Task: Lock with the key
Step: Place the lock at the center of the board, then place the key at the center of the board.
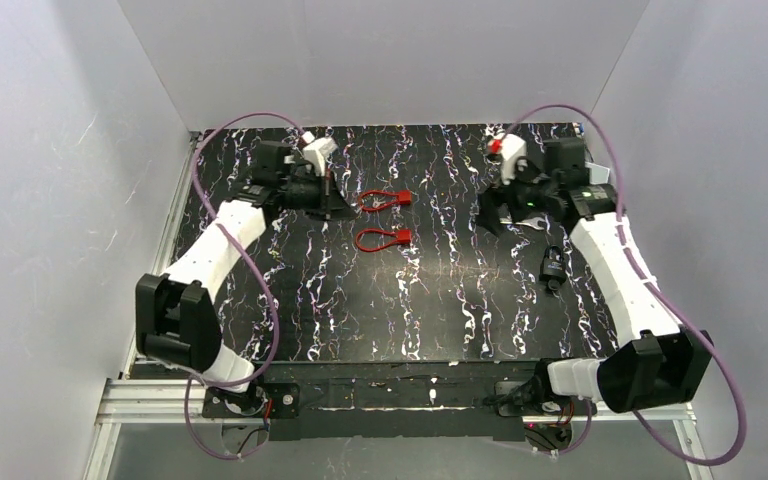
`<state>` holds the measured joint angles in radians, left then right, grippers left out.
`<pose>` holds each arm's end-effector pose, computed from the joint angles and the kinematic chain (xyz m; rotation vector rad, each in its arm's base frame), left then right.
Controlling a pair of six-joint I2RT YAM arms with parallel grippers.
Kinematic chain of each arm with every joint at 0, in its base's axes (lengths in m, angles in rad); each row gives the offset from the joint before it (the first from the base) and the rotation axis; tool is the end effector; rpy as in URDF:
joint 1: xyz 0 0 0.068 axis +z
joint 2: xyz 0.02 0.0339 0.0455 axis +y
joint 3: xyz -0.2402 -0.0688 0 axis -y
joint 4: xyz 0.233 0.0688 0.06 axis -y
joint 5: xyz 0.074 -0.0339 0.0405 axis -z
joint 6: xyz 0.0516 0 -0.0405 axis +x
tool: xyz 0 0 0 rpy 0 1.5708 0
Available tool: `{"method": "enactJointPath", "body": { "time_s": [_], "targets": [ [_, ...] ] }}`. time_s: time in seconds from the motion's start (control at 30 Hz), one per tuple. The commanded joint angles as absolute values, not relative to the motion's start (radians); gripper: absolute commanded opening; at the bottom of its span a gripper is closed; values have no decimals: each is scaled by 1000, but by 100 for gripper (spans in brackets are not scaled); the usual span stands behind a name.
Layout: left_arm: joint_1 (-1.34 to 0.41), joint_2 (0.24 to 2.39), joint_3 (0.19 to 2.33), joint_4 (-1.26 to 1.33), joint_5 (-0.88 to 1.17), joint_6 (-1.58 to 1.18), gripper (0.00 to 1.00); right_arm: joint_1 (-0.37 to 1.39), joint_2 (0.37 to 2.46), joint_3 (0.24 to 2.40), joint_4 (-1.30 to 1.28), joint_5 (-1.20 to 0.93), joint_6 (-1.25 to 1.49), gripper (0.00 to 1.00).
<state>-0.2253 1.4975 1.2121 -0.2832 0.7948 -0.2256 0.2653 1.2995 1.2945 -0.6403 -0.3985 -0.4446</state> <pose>0.3190 -0.1109 0.2857 0.4799 2.0890 -1.1104 0.2708 0.0943 0.3306 -0.9579 1.9561 0.3391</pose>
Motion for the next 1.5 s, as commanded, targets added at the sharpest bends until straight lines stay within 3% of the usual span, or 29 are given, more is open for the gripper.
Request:
{"method": "enactJointPath", "body": {
  "time_s": [0.0,0.33,0.77,1.47],
  "targets": [
    [-333,1573,1294,-439,571,23,0,74,1233,1241,-791,-573,-464,98],
    [-471,1791,1464,-572,468,216,0,11,1174,1077,-688,-563,-355,99],
    [-491,1984,1578,-561,390,279,0,11,1200,1069,-705,-424,-305,98],
    [-495,2049,1616,-533,379,291,1,-23,1241,1039,-760,-286,-362,98]
  ]
}}
